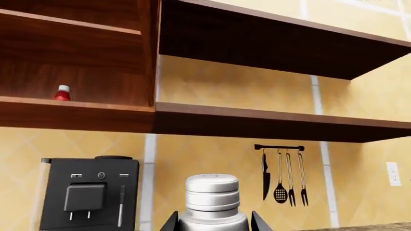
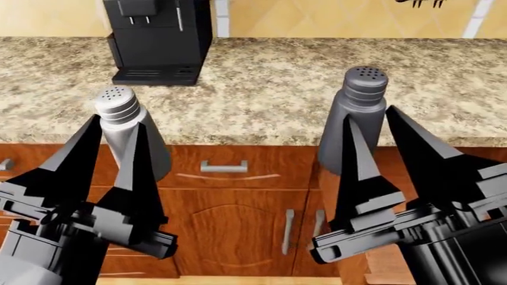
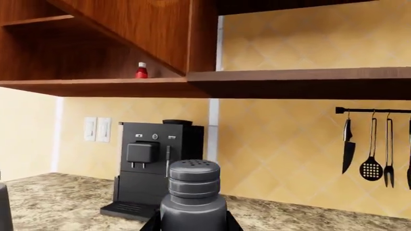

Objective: Pick and place the shaker into the drawer. Then close the cabinet.

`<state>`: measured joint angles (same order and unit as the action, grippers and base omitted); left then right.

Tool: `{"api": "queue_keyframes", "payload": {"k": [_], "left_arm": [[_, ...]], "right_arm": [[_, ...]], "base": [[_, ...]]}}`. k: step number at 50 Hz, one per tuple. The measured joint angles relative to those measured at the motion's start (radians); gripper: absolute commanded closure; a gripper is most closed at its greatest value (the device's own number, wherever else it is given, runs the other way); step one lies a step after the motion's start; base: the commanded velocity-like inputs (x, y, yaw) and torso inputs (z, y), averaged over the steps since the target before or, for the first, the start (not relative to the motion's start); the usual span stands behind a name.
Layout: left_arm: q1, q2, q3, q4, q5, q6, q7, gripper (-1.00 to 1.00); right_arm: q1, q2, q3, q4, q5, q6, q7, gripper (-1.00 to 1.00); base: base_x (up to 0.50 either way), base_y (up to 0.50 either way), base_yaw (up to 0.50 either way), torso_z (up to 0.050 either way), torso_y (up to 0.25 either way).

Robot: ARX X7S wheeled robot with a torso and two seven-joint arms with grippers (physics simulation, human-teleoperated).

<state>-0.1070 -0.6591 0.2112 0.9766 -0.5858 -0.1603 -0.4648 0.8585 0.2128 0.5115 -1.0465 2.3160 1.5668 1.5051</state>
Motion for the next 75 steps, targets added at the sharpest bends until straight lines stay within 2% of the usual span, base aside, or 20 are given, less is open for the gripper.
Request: {"api": "queue_keyframes", "payload": {"k": [17, 58, 65, 75], "left_arm": [[0.002, -0.010, 0.011, 0.009, 0.006, 0.008, -0.004, 1.00], [-0.001, -0.034, 0.030, 0.017, 0.005, 0.025, -0.026, 1.00], [0.000, -0.038, 0.032, 0.019, 0.004, 0.029, -0.029, 1.00], [-0.002, -0.048, 0.027, 0.018, -0.007, 0.036, -0.040, 1.00]], "right_arm": [[0.017, 0.001, -0.012, 0.000, 0.035, 0.000, 0.051, 1.00], [0.024, 0.000, -0.020, 0.000, 0.048, 0.000, 0.063, 1.00], [0.030, 0.003, -0.017, -0.001, 0.058, 0.000, 0.064, 1.00], [0.037, 0.004, 0.001, 0.001, 0.081, 0.000, 0.065, 1.00]], "base": [[-0.09, -0.50, 0.00, 0.000, 0.000], [-0.05, -0.50, 0.00, 0.000, 0.000], [0.31, -0.40, 0.00, 0.000, 0.000], [0.35, -0.02, 0.00, 0.000, 0.000]]}}
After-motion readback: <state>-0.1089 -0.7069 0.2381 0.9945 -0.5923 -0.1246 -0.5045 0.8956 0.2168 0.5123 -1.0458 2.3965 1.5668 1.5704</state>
